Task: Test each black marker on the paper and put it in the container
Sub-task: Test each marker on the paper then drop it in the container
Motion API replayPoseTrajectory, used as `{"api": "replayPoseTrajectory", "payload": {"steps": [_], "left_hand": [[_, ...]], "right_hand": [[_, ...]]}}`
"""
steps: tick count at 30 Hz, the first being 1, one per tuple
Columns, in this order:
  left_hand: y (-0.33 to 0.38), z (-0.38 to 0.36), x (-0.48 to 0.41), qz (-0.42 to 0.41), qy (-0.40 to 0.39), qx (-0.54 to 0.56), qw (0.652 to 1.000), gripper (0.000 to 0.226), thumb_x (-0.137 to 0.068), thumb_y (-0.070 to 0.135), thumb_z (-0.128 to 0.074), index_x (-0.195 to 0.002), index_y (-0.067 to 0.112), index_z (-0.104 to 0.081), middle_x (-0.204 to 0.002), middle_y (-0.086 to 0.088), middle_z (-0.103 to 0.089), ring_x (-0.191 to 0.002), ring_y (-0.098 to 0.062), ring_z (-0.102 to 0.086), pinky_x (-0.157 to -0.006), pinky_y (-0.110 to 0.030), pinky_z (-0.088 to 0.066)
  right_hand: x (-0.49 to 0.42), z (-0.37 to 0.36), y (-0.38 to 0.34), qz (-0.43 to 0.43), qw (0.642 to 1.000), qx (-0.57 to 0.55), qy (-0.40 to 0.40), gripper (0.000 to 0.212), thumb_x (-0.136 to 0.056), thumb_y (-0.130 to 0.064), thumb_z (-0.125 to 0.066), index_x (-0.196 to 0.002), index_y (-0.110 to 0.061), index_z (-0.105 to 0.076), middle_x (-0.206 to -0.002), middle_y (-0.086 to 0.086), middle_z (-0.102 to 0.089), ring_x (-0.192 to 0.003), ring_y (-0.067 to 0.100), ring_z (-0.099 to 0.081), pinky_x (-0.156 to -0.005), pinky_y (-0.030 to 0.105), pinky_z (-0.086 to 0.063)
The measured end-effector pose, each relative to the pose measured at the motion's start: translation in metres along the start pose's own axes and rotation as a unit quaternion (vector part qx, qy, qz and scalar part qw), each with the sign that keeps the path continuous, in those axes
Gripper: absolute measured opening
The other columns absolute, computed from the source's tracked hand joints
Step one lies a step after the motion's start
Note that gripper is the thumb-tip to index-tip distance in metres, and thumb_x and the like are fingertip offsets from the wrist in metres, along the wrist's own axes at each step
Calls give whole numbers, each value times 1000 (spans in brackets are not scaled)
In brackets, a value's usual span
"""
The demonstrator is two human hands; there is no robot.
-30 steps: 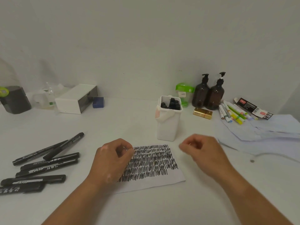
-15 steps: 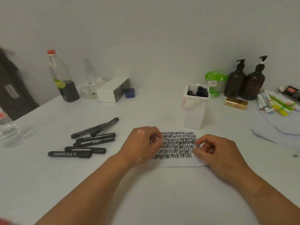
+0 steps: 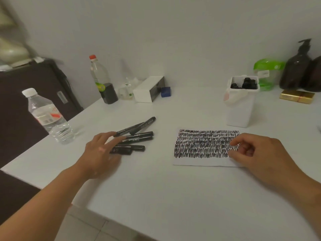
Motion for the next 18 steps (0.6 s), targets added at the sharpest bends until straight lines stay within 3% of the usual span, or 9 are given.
{"api": "replayPoseTrajectory", "payload": {"steps": [2,4,7,10,14,18], "left_hand": [[-7,-11,-11,15,-30,-8,999,73,-82,61,-41,-152,44,-28,-162,0,-24,-149,-31,-18,-115,-55,-26],[-14,-21,-30,6,-65,-30,997,77,-85,71,-37,-154,51,-7,-167,2,-6,-153,-29,-2,-121,-55,-14],[-15,-31,-56,-29,-112,-44,992,85,-81,85,-31,-150,56,9,-168,3,5,-154,-29,4,-122,-57,-10],[-5,-37,-77,-51,-135,-24,989,91,-73,94,-24,-148,57,13,-168,3,1,-153,-28,-6,-122,-55,-15],[20,-40,-95,-80,-121,29,989,90,-79,84,-38,-153,50,0,-161,5,-28,-142,-23,-36,-117,-44,-30],[57,-43,-107,-110,-97,57,987,86,-84,75,-48,-155,42,-11,-154,6,-39,-135,-20,-43,-115,-41,-34]], "right_hand": [[1,0,1,3,1000,2,0,19,-75,-30,-86,-79,-40,-70,-67,-19,-66,-64,6,-59,-63,13,-42],[1,0,2,3,1000,2,-2,20,-75,-30,-86,-79,-41,-70,-66,-18,-66,-63,6,-59,-62,12,-42],[1,1,3,-5,1000,-7,-1,21,-74,-30,-87,-81,-42,-70,-65,-17,-66,-61,6,-58,-62,13,-42],[1,1,2,-5,1000,-12,1,22,-74,-30,-86,-84,-43,-71,-65,-16,-67,-60,6,-58,-61,14,-43],[0,1,4,-6,1000,-10,0,20,-75,-28,-88,-80,-39,-72,-65,-16,-66,-60,6,-57,-61,13,-42],[0,1,5,-15,1000,-19,-4,18,-74,-30,-86,-82,-39,-72,-66,-15,-66,-59,6,-57,-61,15,-43]]}}
Point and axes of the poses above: each hand's wrist, its own x-axis away from the middle knuckle, its own z-axis out of the back of the hand, y = z × x, the point moved 7 cm from there along -x, towards the middle knuckle
